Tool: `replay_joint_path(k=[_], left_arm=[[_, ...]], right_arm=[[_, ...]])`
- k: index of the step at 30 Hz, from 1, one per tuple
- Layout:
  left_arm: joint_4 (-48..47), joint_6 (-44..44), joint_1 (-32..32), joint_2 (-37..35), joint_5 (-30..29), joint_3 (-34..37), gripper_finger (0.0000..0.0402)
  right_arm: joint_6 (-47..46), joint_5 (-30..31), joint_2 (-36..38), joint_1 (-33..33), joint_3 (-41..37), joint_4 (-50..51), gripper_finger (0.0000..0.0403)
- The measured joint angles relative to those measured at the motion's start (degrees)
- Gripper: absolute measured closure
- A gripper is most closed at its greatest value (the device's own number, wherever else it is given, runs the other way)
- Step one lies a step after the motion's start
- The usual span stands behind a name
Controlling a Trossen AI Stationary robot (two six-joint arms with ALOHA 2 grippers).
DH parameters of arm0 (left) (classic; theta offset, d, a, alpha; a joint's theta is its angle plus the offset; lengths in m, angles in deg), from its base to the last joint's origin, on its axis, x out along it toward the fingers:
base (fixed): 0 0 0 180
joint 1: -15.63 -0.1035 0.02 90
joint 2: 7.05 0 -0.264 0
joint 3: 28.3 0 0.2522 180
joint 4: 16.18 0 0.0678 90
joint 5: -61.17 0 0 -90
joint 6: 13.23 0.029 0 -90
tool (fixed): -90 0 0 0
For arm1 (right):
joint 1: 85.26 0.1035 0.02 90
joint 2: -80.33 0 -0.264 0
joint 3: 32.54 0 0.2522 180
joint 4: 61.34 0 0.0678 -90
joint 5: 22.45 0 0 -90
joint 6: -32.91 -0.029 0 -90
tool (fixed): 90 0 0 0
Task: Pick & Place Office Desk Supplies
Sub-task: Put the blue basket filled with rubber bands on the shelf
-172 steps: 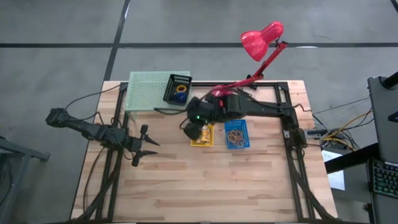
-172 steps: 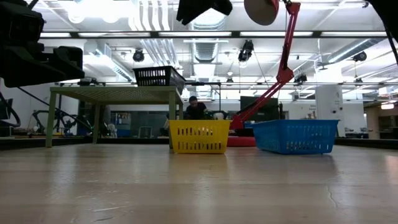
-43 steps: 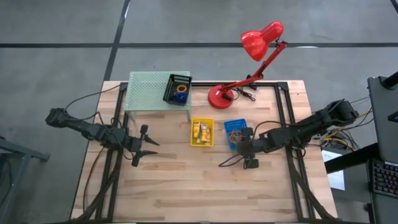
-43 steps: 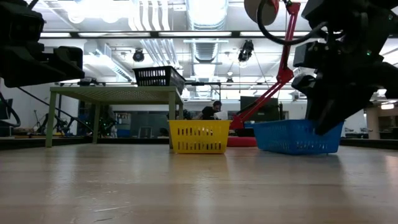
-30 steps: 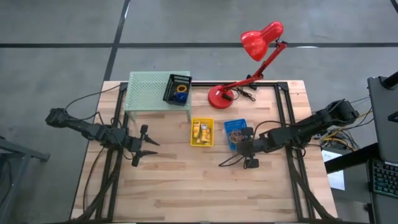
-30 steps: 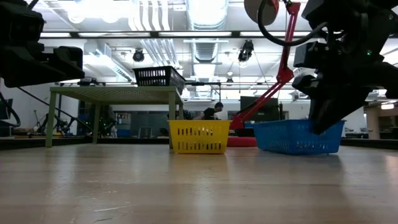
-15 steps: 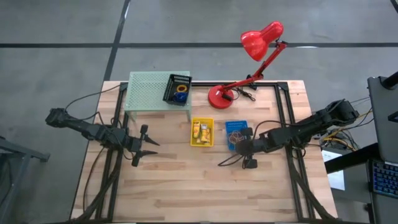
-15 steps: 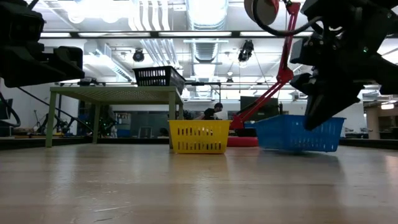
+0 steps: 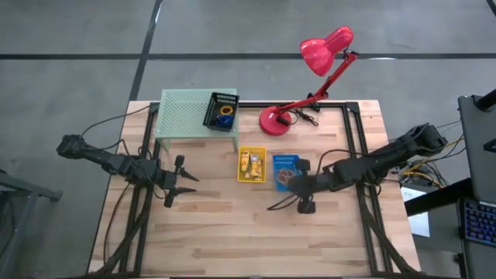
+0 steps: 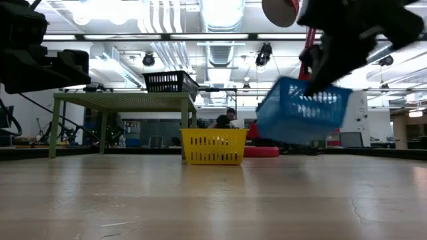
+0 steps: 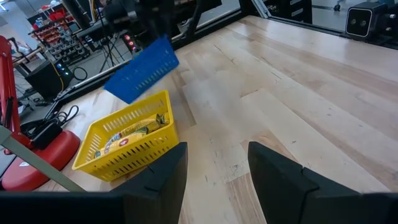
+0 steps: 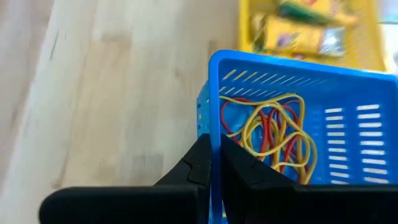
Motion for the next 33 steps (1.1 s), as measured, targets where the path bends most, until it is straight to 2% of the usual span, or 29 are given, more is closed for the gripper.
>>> replay_joint_path(k=[4,8,16,21,24,28,33], left_arm=[[0.0,0.0,0.0,0.0,0.0,0.0,0.0229],[0.0,0.0,0.0,0.0,0.0,0.0,0.0229],[0.0,0.0,0.0,0.0,0.0,0.0,0.0229],[0.0,0.0,0.0,0.0,0.0,0.0,0.0229],[0.0,0.0,0.0,0.0,0.0,0.0,0.0229],[0.0,0.0,0.0,0.0,0.0,0.0,0.0229],[0.0,0.0,0.0,0.0,0.0,0.0,0.0229]], right_arm=[[-1.6,1.3,0.0,0.0,4.0,1.3,0.0390],[3.2,1.3,0.0,0.0,7.0,3.2,0.0390],[3.0,1.2,-1.4,0.0,9.2,1.6,0.0390],[3.6,0.0,-6.9,0.0,14.1,2.3,0.0390],[5.4,-2.6,-11.0,0.0,18.8,6.6,0.0390],[5.4,-2.7,-16.1,0.0,26.0,12.9,0.0390],[6.0,-3.3,-19.7,0.6,31.9,14.8,0.0390]])
